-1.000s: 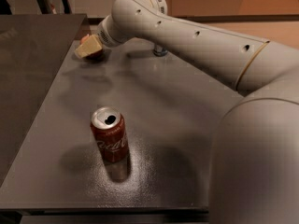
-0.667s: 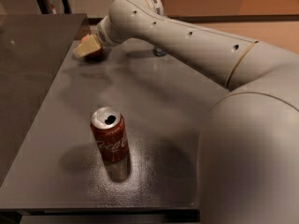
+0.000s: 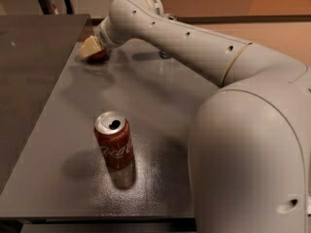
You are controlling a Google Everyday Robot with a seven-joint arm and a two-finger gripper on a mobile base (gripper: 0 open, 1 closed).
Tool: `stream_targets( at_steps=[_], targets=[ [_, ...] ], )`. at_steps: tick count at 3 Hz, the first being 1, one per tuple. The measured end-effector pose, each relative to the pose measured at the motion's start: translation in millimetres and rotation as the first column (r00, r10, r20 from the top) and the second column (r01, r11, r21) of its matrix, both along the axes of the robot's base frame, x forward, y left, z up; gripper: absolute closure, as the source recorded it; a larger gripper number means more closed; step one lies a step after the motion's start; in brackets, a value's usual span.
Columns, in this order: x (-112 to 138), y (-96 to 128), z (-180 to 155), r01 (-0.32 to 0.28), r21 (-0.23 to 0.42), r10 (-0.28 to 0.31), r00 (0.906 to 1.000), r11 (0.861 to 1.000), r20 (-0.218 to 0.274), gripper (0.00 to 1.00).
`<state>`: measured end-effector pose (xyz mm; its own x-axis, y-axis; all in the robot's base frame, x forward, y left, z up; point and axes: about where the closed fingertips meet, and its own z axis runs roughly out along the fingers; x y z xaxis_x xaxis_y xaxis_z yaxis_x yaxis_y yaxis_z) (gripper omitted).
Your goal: Move apple near coke can
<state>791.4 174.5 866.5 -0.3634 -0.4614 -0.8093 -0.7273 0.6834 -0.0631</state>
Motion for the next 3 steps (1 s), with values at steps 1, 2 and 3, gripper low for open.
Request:
stream_targets(
  at_steps=[1, 2, 3],
  targets=[
    [2, 2, -2, -0.003, -0.004, 0.003, 0.9999, 1.0, -0.012, 0.42],
    [1, 0, 3, -0.004, -0.006, 0.004, 1.0, 1.0, -0.005, 0.65],
    [-6, -4, 17, -0.007, -0.005, 0.007, 0.9998, 1.0, 0.02, 0.88]
  ],
)
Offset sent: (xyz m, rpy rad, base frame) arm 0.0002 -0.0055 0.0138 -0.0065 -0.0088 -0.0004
